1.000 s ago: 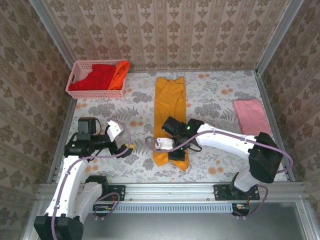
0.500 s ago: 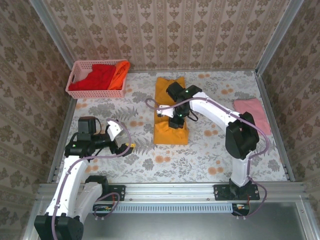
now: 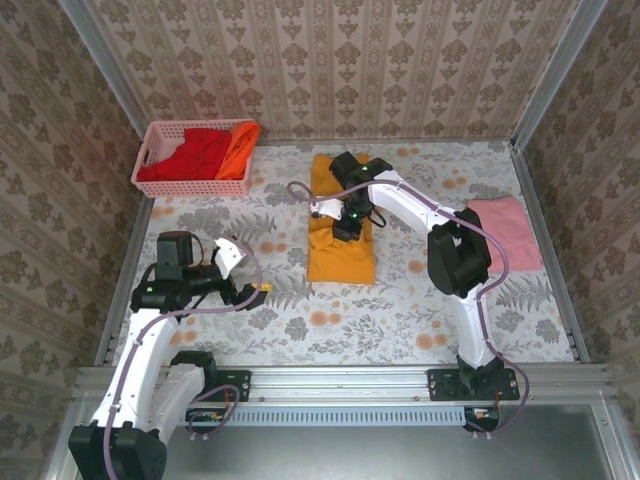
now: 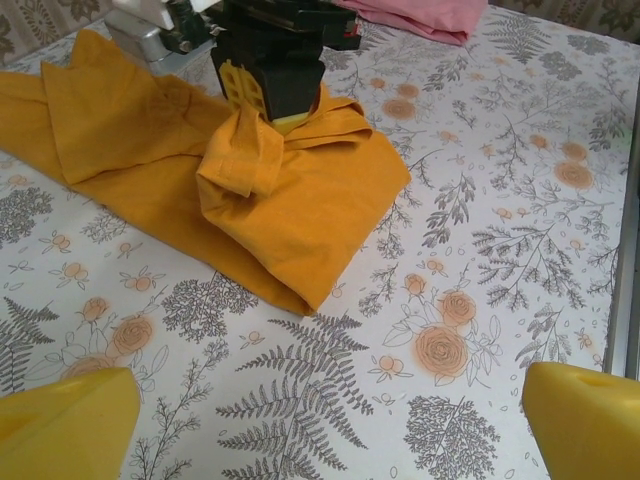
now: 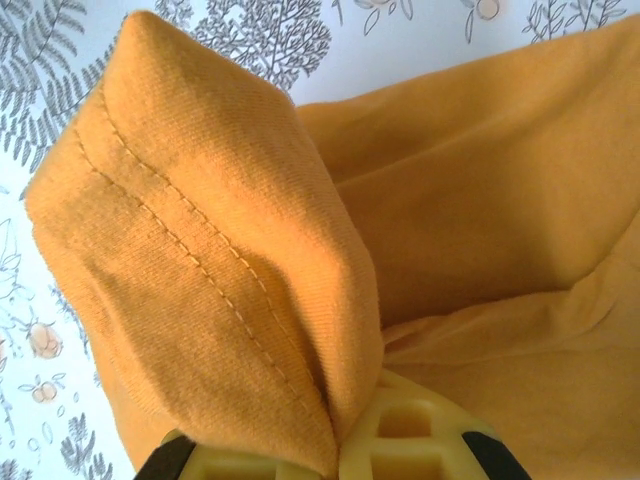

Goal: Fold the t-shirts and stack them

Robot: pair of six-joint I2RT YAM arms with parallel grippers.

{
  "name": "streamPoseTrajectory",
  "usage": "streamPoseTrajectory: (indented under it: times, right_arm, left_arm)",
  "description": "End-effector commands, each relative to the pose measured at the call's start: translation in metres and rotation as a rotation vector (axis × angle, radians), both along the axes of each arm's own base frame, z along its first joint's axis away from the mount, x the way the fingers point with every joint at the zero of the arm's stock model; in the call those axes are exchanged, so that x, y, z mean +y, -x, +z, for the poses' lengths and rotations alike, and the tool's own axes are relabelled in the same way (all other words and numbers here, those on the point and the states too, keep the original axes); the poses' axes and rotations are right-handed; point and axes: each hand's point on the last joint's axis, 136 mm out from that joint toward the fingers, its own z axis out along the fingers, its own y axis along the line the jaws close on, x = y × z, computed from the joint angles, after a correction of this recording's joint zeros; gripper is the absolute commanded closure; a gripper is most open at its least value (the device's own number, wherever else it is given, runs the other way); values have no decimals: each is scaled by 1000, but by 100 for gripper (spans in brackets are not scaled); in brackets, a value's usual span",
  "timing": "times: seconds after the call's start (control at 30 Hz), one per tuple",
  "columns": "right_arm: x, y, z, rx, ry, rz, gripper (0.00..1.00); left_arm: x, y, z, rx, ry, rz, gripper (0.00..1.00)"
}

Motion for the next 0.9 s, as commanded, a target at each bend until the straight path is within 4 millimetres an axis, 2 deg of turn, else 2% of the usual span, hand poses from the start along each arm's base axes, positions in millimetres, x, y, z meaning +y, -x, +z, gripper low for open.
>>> streamPoseTrajectory:
  times: [0.0,0.17,0.8,0.87]
  right_arm:
    - [7,-8,-3,10,-28,3,100]
    - [3,-21,-10,7,-30,-30,100]
    - [7,-49,-35,-27,-21,-70,100]
    - [6,-53,-35,-40,-16,-82,94]
  left_arm:
    - [-1,-2,-1,11,26,-3,0]
    - [-3,-4,-3,21,32,-5,0]
    - [-5,-11,0,22,54,4,0]
    - [-6,-13,1,22,62,9,0]
